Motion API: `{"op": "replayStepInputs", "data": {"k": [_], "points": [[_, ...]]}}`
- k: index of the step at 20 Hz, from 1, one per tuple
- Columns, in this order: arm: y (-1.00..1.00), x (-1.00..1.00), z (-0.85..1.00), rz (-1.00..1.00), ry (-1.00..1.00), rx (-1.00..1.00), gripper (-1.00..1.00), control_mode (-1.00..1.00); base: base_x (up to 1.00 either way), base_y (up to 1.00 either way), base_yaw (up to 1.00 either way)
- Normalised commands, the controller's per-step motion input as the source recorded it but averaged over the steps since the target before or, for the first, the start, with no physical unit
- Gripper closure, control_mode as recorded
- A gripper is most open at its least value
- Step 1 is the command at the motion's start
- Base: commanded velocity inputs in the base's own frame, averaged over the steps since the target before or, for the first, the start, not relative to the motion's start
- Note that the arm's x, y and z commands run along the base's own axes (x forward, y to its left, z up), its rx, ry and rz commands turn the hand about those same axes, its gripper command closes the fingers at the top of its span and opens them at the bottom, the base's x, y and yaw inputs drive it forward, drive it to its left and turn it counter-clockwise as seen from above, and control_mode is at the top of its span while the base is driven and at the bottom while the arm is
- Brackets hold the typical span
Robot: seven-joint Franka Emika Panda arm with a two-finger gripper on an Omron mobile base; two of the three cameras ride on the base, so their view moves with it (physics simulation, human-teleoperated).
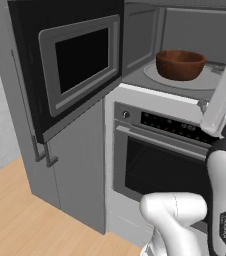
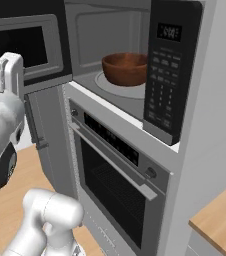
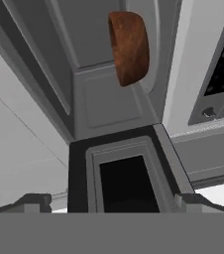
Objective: Pick the carrot from the sink and place it in the bowl. Then pick the bowl and place it in the microwave. Then close the microwave door and press the start button.
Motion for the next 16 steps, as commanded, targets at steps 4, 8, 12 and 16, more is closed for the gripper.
{"op": "replayStepInputs", "data": {"k": [4,8,12,16], "points": [[0.71,-1.0,-0.08,-0.03,-0.13,0.11,-1.0,-1.0,0.0,0.0,0.0],[0.85,-0.96,-0.08,-0.07,-0.11,0.07,-1.0,-1.0,0.0,0.0,0.0],[0.82,-0.77,-0.05,-0.07,-0.21,0.01,-1.0,-1.0,0.0,0.0,0.0],[0.89,-0.43,-0.13,-0.07,-0.08,0.0,-1.0,-1.0,0.0,0.0,0.0]]}}
